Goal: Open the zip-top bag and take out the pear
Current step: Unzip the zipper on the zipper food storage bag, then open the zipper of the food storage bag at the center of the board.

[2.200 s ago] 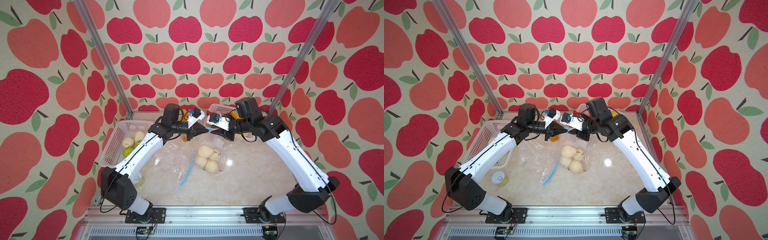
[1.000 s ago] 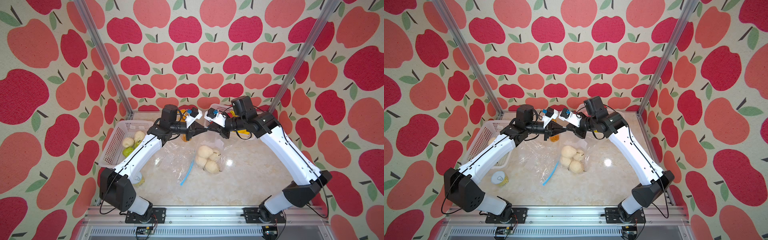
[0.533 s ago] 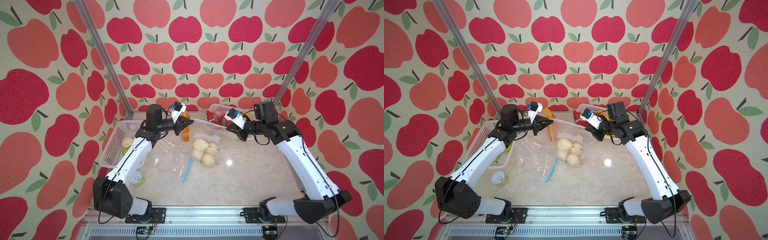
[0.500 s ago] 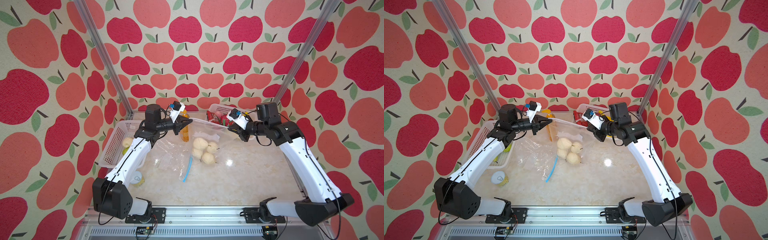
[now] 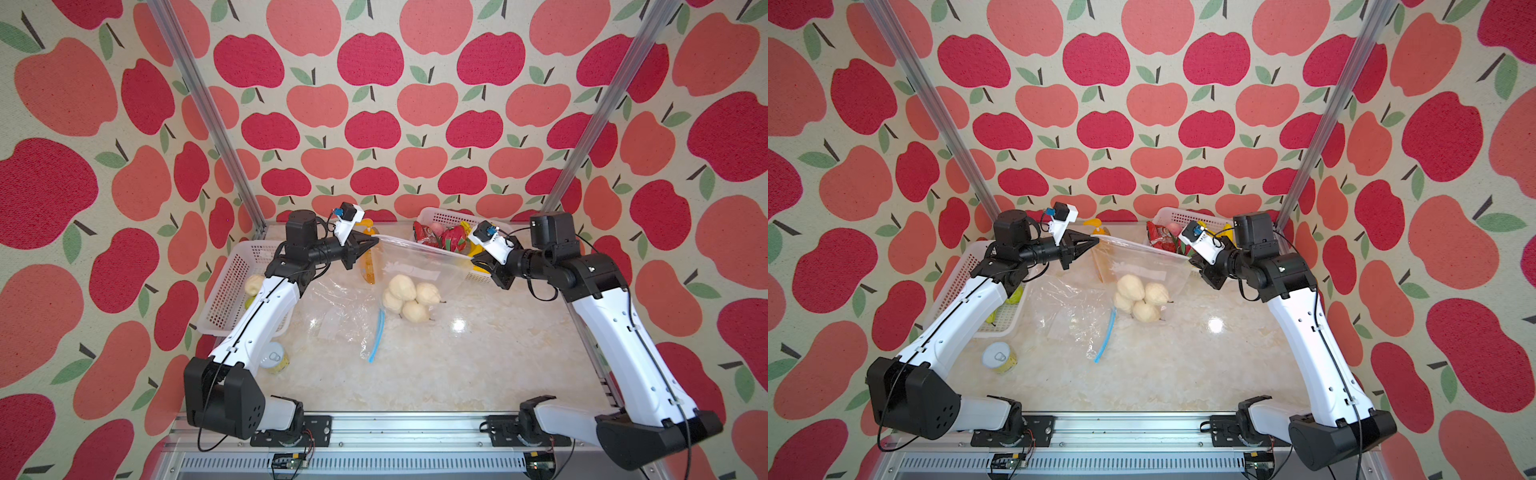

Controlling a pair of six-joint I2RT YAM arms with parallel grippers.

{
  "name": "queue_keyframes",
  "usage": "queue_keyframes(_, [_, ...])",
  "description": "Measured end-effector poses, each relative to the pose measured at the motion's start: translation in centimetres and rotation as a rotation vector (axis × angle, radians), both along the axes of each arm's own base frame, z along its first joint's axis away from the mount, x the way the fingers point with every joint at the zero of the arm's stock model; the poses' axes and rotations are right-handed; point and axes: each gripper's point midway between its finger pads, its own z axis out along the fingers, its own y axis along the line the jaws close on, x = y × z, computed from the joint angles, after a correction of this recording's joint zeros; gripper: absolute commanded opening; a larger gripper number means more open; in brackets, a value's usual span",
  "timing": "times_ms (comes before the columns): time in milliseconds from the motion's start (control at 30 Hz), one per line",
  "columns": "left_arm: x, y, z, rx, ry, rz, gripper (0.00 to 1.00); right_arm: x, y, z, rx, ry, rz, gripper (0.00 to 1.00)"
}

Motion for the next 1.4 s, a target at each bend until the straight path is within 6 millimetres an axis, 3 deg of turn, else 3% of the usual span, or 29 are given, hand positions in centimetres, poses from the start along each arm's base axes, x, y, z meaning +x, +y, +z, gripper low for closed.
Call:
queue_keyframes(67, [0.4, -0.2, -0.7, 0.008, 0.014, 0.008, 0.0, -0.2, -0.4, -0.3, 0.011, 0.022, -0.024, 0.43])
queue_keyframes(167, [0.3, -1.1, -1.6, 0.017, 0.032, -0.012, 0.0, -0.8, -0.7, -0.1, 0.041, 0.03, -0.037, 0.44])
queue_keyframes(333, [-0.9, -3.1, -2.4, 0.022, 0.043, -0.073, 0.0, -2.3, 0.4, 0.4, 0.144, 0.034, -0.013, 0.39])
queue_keyframes(467, [-1.4, -3.8, -2.7, 0.026, 0.032, -0.111, 0.0, -3.0, 2.1, 0.1, 0.194, 0.048, 0.008, 0.21])
queue_keyframes(600, [-2.5, -4.6, -2.8, 0.033, -0.003, -0.178, 0.0, -2.3, 3.3, 0.0, 0.219, 0.059, -0.008, 0.19])
queue_keyframes(767, [-5.4, -6.2, -3.9, 0.09, -0.113, -0.284, 0.0, -1.6, 4.5, -0.2, 0.214, 0.028, -0.014, 0.24])
queue_keyframes(967, [-8.5, -5.8, -5.0, 0.133, -0.293, -0.326, 0.0, -2.7, 6.1, -1.7, 0.143, -0.029, 0.072, 0.25])
queue_keyframes(1200, [-8.3, -5.6, -4.7, 0.162, -0.443, -0.318, 0.0, -3.6, 6.5, -2.2, 0.051, -0.127, 0.175, 0.25])
queue_keyframes(1400, [-8.3, -5.6, -5.0, 0.177, -0.483, -0.325, 0.0, -4.4, 6.2, -4.0, -0.049, -0.196, 0.244, 0.33])
